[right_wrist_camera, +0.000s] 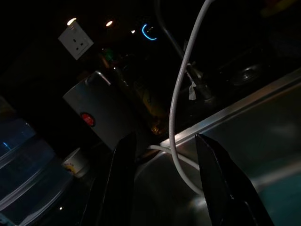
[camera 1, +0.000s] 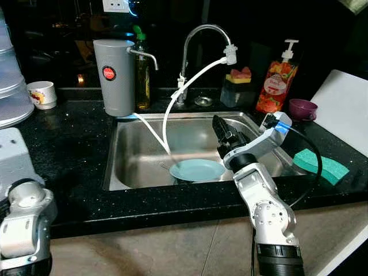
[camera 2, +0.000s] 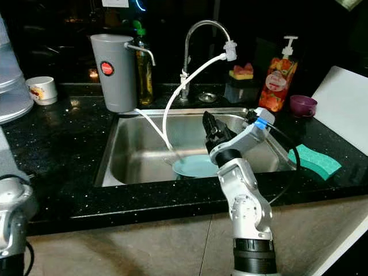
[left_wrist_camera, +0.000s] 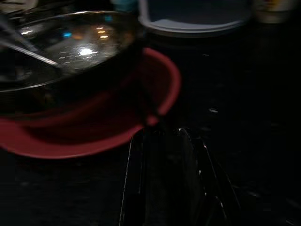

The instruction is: Kitchen organization

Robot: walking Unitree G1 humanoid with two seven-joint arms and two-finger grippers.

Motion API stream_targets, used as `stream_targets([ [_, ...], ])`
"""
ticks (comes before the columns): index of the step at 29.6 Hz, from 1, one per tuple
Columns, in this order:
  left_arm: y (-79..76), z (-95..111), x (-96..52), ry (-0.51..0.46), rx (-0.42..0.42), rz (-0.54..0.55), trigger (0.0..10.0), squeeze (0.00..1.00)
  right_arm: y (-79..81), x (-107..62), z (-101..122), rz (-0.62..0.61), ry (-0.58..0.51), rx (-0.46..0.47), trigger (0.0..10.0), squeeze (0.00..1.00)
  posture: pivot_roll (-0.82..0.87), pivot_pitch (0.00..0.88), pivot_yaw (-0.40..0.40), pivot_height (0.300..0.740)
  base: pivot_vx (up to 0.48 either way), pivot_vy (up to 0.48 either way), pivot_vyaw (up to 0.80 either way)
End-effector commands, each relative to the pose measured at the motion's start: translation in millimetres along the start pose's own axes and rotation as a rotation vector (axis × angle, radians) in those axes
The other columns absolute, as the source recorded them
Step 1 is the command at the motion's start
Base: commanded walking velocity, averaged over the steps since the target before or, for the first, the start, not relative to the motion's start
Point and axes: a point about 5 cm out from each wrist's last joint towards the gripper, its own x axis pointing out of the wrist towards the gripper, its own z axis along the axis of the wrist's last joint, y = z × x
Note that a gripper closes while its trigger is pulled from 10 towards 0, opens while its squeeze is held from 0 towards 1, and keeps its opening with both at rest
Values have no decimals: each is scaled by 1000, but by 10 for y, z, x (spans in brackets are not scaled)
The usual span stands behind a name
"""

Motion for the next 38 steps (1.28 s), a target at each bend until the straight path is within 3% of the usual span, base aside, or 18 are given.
stream_targets([
  [1, 47, 17, 41, -4, 1, 41, 10000, 0, -13, -20, -35, 2, 18, 14, 10000, 0, 70, 73, -72, 740, 0, 0, 0],
  [9, 89, -71, 83, 84, -151, 65, 10000, 27, -44, -33, -34, -5, 22, 21, 10000, 0, 67, 72, -81, 740, 0, 0, 0],
  [10, 80, -54, 123, 85, -191, 53, 10000, 1000, -42, -32, -34, -4, 23, 22, 10000, 0, 67, 72, -81, 740, 0, 0, 0],
  [17, 56, 29, 195, 67, -249, 65, 10000, 1000, -29, -25, -34, 1, 23, 26, 10000, 0, 61, 70, -82, 740, 0, 0, 0],
  [18, 37, 62, 213, 67, -286, 65, 10000, 0, -28, -25, -34, 1, 23, 28, 10000, 0, 60, 70, -82, 740, 0, 0, 0],
  [26, -70, 0, 235, 149, -400, 41, 10000, 0, -13, -31, -44, 0, 22, 37, 10000, 0, 55, 70, -80, 740, 0, 0, 0],
  [38, -192, -127, 265, 209, -413, 59, 10000, 0, 0, -29, -32, -1, 17, 50, 10000, 0, 55, 67, -81, 740, 0, 0, 0],
])
